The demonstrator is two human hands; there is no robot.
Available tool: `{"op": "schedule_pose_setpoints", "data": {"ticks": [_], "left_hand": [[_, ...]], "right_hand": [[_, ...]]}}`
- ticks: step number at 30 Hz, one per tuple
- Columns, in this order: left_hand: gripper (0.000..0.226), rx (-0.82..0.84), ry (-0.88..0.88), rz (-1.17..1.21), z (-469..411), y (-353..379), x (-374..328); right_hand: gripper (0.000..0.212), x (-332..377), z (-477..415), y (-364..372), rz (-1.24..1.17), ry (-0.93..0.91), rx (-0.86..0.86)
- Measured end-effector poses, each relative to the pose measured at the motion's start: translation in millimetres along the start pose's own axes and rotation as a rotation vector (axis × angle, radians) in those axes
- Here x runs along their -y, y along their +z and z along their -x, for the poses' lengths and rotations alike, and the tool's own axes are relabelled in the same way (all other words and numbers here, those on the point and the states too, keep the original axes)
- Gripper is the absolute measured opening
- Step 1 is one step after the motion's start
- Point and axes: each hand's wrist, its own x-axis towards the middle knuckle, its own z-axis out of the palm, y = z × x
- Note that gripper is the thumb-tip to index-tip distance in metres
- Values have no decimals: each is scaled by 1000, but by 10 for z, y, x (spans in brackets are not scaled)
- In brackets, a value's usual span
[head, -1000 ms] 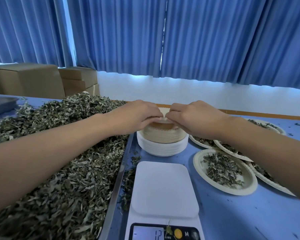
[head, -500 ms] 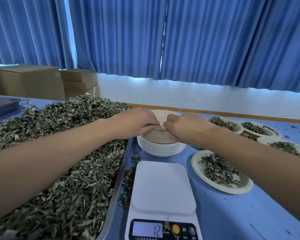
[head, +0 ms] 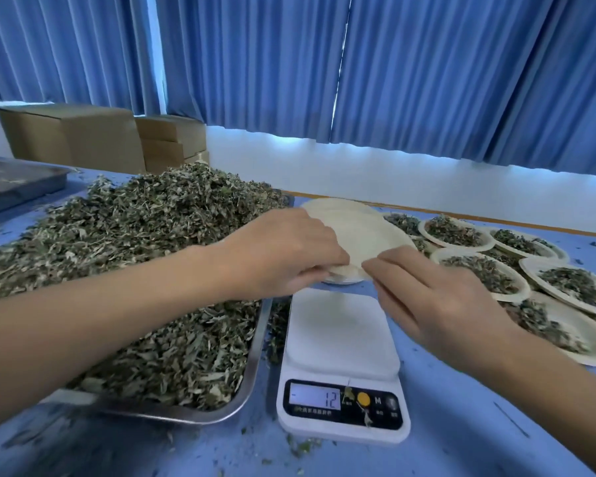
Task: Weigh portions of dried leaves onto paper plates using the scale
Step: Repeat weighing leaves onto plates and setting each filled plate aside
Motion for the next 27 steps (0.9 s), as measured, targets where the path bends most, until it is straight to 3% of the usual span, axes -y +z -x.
{"op": "schedule_pose_setpoints", "data": {"ticks": [3, 6, 8, 10, 13, 15, 17, 19, 21, 27], "left_hand": [[21, 197, 63, 102, 193, 24, -320], [45, 474, -80, 246, 266, 44, -494], [59, 434, -216, 324, 279, -3, -512], [61, 268, -354, 311, 274, -41, -410], [37, 158, -612, 222, 275, -28, -97], [29, 372, -810, 137, 338, 68, 150], [59, 770, -925, 79, 416, 189, 292], [79, 1012, -916, 70, 470, 289, 314], [82, 1029, -901, 72, 483, 330, 316], [73, 868, -937, 37, 418, 313, 240]], "right_hand": [[22, 230, 415, -21, -130, -81, 26], [31, 277, 657, 25, -230, -80, 63], [39, 232, 709, 47, -296, 75, 16], [40, 171, 659, 56, -411, 314, -91], [42, 110, 512, 111, -584, 684, -259], [46, 125, 481, 198, -673, 861, -312], [50, 160, 545, 295, -711, 936, -327], [54, 171, 611, 336, -709, 929, -299], [54, 151, 649, 330, -706, 919, -291], [56, 101, 729, 369, -663, 1054, -195]]}}
